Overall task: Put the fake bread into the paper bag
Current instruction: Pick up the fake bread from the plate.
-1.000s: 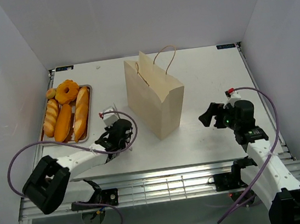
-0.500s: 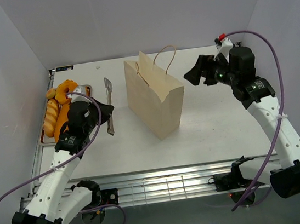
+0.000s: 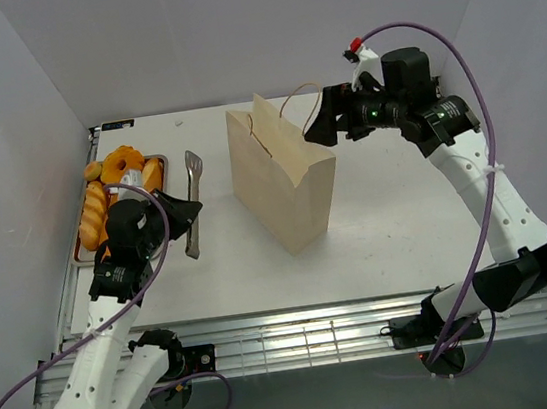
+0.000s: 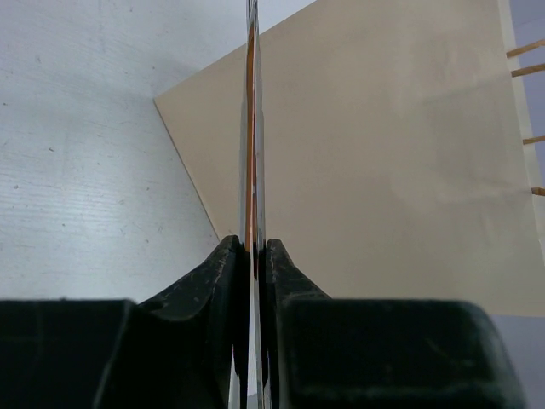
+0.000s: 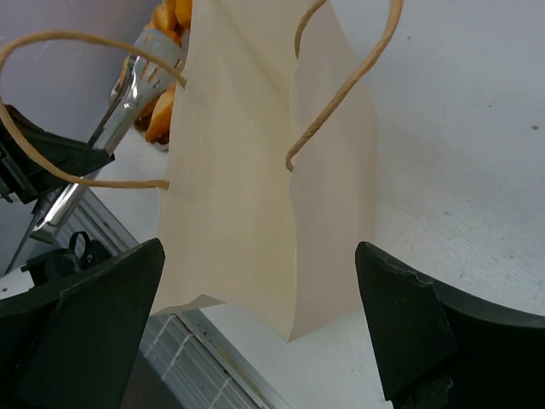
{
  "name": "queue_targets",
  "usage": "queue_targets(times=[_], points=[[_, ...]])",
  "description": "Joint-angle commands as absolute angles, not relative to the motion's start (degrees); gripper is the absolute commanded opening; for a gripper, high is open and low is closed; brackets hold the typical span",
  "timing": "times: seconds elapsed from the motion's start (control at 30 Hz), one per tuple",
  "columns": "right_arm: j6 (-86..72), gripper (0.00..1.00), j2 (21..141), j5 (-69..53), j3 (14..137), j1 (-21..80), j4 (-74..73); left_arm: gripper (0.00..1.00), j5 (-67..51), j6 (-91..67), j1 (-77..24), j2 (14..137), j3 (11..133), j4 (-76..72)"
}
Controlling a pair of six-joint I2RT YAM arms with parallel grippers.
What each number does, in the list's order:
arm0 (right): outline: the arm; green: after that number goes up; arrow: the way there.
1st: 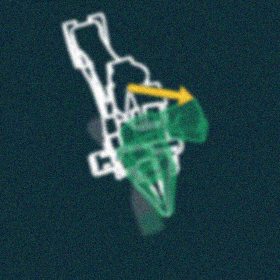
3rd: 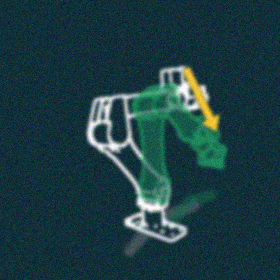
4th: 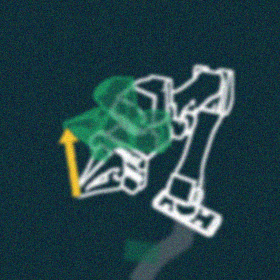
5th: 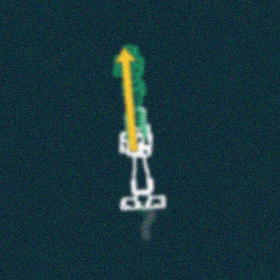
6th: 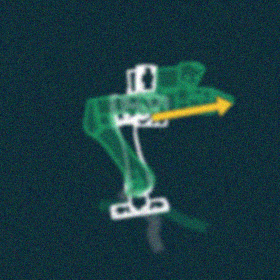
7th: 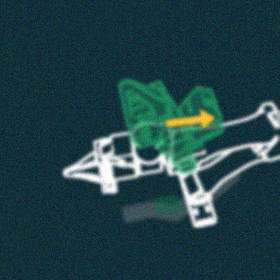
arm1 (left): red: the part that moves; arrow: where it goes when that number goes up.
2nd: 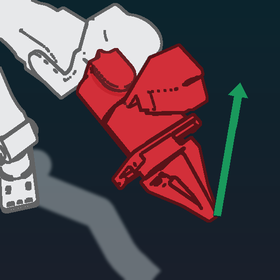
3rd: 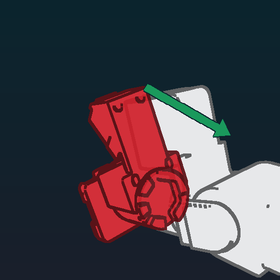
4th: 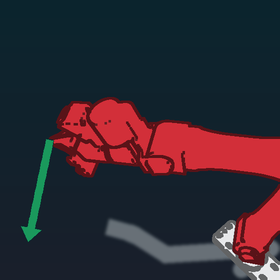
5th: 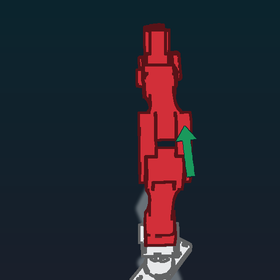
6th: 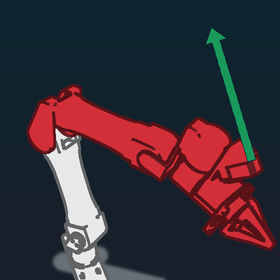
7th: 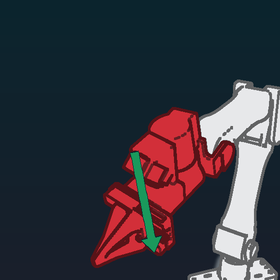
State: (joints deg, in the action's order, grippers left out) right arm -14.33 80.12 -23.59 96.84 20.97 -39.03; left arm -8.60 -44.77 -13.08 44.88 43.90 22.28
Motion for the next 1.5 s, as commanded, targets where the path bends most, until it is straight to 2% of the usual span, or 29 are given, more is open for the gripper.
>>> queue_targets(times=[0.0,0.13,0.23,0.53,0.57,0.7,0.77,0.87,0.93,1.0,1.17,1.27,1.47], points=[[-11.8,0.99,81.7,-25.1,98.4,22.8,-42.8,0.25,-11.2,-45.9,-12.3,42.9,43.9,22.4],[-10.5,1.0,84.0,-21.3,98.5,25.1,-43.2,0.37,-11.9,-46.9,-11.8,40.7,43.2,22.9],[-10.3,1.0,85.7,-20.8,98.8,25.2,-42.9,0.41,-12.0,-47.5,-11.4,40.2,43.2,23.7],[-10.4,1.0,90.1,-20.1,100.4,25.7,-41.5,0.45,-12.0,-50.0,-10.7,39.9,43.5,24.4],[-10.1,0.96,90.5,-20.0,100.8,25.6,-41.5,0.45,-12.0,-50.7,-10.6,40.0,43.5,24.6],[-9.5,0.92,92.1,-18.5,101.4,25.6,-41.4,0.45,-9.7,-53.2,-9.8,39.5,44.4,28.0],[-9.3,0.88,93.0,-18.2,101.7,25.6,-41.1,0.48,-7.5,-54.4,-9.5,38.8,45.4,30.0],[-9.3,0.81,93.9,-18.4,101.5,25.8,-40.3,0.52,-3.2,-55.8,-9.0,38.3,46.8,32.9],[-9.4,0.71,94.3,-18.2,101.4,25.9,-40.1,0.53,-2.4,-55.4,-8.3,40.3,47.6,33.7],[-9.5,0.61,94.3,-17.8,101.4,26.1,-40.1,0.53,-3.1,-54.4,-7.3,42.6,48.8,33.7],[-9.3,0.5,93.7,-17.4,101.1,26.7,-39.6,0.46,-13.1,-55.0,1.3,47.8,48.3,26.8],[-9.2,0.5,93.3,-17.1,100.6,26.7,-39.4,0.45,-21.1,-56.3,11.5,51.0,47.9,21.6],[-9.8,0.52,92.2,-17.9,99.2,26.7,-38.2,0.44,-26.1,-58.4,19.7,53.0,48.0,17.6]])
